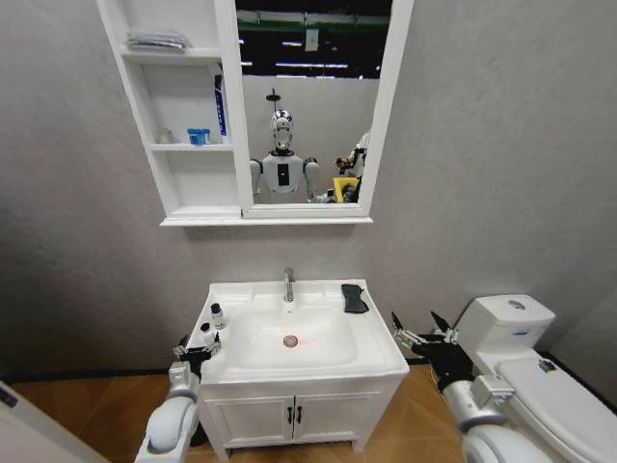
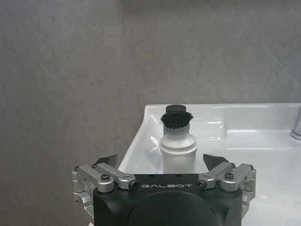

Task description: Move facial cleanser and shampoo from washbasin to cabinet, then wipe washbasin with towel.

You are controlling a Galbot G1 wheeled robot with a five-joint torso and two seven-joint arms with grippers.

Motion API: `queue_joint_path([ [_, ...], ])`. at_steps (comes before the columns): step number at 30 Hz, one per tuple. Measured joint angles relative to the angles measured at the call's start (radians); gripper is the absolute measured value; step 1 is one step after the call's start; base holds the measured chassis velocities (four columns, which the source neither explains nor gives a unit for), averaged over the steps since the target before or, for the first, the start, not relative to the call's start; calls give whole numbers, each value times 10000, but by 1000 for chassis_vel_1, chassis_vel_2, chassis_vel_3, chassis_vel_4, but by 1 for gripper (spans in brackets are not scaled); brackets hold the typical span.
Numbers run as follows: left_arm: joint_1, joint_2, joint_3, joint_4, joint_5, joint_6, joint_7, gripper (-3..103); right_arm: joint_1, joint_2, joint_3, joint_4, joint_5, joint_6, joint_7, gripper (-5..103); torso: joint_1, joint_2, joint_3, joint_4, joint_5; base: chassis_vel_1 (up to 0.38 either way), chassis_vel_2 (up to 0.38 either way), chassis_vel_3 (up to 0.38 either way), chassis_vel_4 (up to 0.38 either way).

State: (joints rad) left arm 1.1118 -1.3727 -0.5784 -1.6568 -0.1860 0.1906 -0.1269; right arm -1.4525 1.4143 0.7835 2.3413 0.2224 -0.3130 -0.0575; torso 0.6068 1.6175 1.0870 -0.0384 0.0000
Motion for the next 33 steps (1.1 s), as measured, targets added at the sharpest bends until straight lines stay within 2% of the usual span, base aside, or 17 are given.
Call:
queue_joint_path([
  [10, -376, -18, 46, 506, -168, -31, 38, 100, -17, 127, -45, 50, -112, 37, 17, 100, -1, 0, 0, 0, 1, 0, 0, 0, 0],
  [13, -403, -29, 27, 647, -162, -82, 243, 103, -18, 186, -84, 76, -192, 36, 17, 100, -1, 0, 0, 0, 0, 0, 0, 0, 0],
  [14, -420, -44, 20, 700, -145, -118, 319, 100, -18, 201, -89, 76, -218, 36, 20, 100, -1, 0, 0, 0, 1, 0, 0, 0, 0],
  [15, -472, -85, 25, 801, -144, -214, 386, 90, -16, 206, -90, 76, -249, 36, 30, 100, -1, 0, 0, 1, 0, 0, 0, 0, 0],
  [17, -485, -94, 30, 819, -144, -227, 393, 90, -16, 205, -90, 76, -252, 36, 32, 100, -1, 0, 0, 1, 0, 0, 0, 0, 0],
  [19, -565, -133, 70, 911, -155, -252, 408, 80, 4, 161, -80, 81, -253, 36, 62, 100, -1, 0, 0, -1, 1, 0, 0, 0, 0],
  [20, -565, -133, 70, 911, -155, -252, 408, 80, 4, 161, -80, 81, -253, 36, 62, 100, -1, 0, 0, -1, 1, 0, 0, 0, 0],
  [23, -615, -136, 91, 968, -156, -265, 406, 63, 94, 21, -51, 81, -180, 33, 233, 100, -1, 0, 0, 0, 1, 0, 0, 0, 0],
  [25, -605, -134, 90, 969, -152, -277, 403, 63, 96, 4, -48, 80, -158, 29, 267, 100, -1, 0, 0, 0, 0, 0, 0, 0, 0],
  [26, -538, -129, 80, 937, -150, -291, 376, 52, 88, -12, -42, 69, -138, 26, 301, 100, 0, 0, 0, 0, 0, 0, 0, 0, 0],
  [28, -483, -130, 64, 881, -151, -302, 363, 52, 79, -17, -43, 60, -137, 25, 312, 100, -1, 0, 0, 0, 0, 0, 0, 0, 0],
  [29, -402, -125, 30, 766, -150, -319, 349, 42, 71, -20, -47, 55, -137, 24, 322, 100, -1, 0, 0, 0, 1, 0, 0, 0, 0],
  [30, -334, -116, 16, 662, -152, -319, 343, 42, 71, -21, -56, 56, -137, 21, 331, 100, -1, 1, 0, 0, 0, 0, 0, 0, 0],
  [31, -255, -97, 7, 521, -161, -319, 332, 36, 72, -24, -70, 69, -137, 17, 346, 100, -1, 0, 0, 0, 0, 0, 0, 0, 0],
  [33, -198, -73, 5, 384, -171, -303, 304, 32, 75, -28, -84, 84, -135, 15, 356, 100, -1, 0, 0, 0, -1, 0, 0, 0, 0],
])
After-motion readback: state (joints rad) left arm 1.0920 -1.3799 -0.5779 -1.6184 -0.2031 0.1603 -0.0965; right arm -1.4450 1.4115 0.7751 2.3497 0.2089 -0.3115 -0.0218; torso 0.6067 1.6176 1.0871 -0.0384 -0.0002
